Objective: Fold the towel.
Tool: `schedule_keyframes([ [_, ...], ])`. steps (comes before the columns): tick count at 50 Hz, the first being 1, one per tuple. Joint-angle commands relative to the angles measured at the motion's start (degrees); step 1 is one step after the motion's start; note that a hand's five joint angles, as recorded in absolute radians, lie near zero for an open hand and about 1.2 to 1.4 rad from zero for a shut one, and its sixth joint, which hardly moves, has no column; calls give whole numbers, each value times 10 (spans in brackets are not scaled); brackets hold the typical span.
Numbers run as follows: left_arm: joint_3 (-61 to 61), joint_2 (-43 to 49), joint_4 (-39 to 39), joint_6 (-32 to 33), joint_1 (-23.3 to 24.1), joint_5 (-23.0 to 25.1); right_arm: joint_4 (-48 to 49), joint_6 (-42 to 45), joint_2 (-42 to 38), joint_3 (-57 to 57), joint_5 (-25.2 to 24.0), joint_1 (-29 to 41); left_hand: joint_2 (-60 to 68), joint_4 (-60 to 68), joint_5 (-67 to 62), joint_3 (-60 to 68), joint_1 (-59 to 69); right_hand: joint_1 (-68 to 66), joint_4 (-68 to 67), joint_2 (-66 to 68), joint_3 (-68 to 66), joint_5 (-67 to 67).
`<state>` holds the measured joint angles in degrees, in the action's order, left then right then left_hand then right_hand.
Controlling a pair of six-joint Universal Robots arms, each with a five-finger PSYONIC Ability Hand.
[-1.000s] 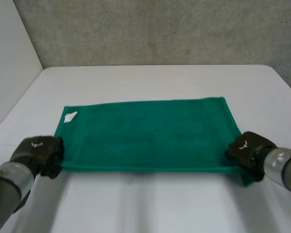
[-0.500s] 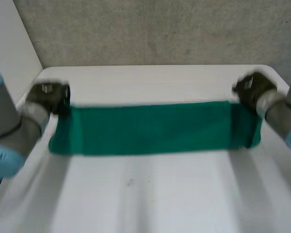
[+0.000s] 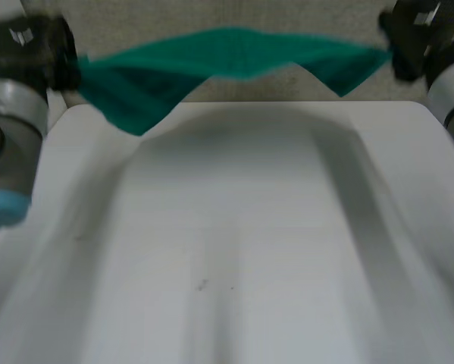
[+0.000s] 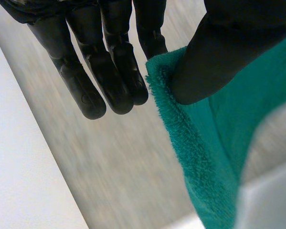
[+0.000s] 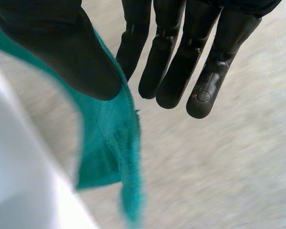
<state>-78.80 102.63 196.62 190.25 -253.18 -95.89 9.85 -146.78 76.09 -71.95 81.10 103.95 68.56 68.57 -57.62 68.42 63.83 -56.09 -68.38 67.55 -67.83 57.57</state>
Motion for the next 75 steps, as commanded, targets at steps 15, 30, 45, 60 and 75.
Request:
schedule_keyframes([
  [15, -228, 4, 3, -23, -18, 9, -54, -113, -127, -192, -70, -87, 114, 114, -124, 116, 162, -239, -116, 125, -122, 124],
  [30, -237, -3, 3, -23, -17, 9, -99, -210, -134, -197, -73, -141, 114, 114, -124, 116, 162, 97, 220, -211, 214, -212],
  [45, -235, -1, 3, -23, -20, 9, -126, -206, -167, -184, -111, -149, 114, 114, -124, 116, 162, -116, 7, 2, 1, 1],
  [60, -279, -49, -115, -14, -19, 9, -257, 51, -37, -195, -113, -165, 114, 114, -124, 116, 162, -239, -116, 125, -122, 124],
  [75, -362, -143, -235, 44, -39, 69, -419, 307, 49, -242, -62, -188, 114, 114, -124, 116, 162, -239, -116, 125, -122, 124],
])
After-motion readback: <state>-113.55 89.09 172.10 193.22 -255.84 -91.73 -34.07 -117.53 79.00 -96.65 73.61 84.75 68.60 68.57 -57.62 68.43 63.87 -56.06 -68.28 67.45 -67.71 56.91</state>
